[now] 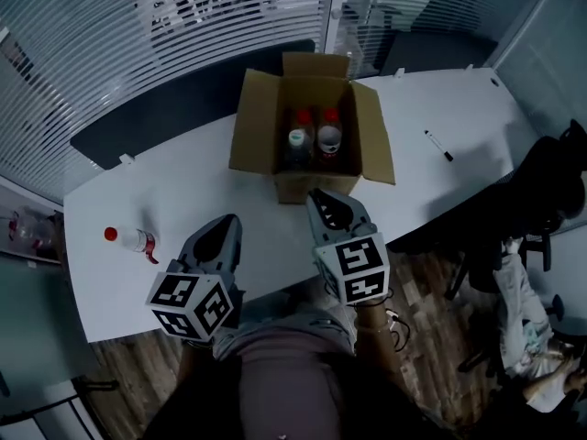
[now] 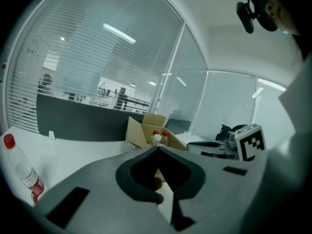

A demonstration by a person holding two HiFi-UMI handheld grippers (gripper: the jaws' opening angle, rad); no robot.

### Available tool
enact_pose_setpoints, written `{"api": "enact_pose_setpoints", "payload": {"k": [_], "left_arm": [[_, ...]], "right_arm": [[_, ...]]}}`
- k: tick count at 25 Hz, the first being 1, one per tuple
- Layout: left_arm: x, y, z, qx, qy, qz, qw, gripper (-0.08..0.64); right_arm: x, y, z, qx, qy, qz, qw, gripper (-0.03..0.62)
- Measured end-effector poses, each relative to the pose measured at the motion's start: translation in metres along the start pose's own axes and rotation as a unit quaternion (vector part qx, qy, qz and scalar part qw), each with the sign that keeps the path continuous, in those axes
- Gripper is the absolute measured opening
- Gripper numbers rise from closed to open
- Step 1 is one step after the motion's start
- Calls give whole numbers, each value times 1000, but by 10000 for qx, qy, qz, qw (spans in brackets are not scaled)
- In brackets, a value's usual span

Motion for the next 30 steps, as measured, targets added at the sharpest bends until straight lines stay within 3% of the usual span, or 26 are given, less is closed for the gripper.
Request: {"api": "enact_pose_setpoints", "payload": {"k": [13, 30], "left_arm": [[17, 29, -25, -61, 114, 47, 9999, 8], [29, 67, -55, 88, 235, 162, 9996, 8]], "right_arm": [[15, -8, -38, -19, 177, 106, 9998, 41], [25, -45, -93, -108, 432, 226, 9987, 124]]}}
Point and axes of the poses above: the fingertips, and each gripper's own axes: z backward along the fingers, y to its left, x out of its top, the point moved 1 cm from there along z, backward along the fingers, and after that the axes turned 5 degrees about x, right-handed, at the moved point
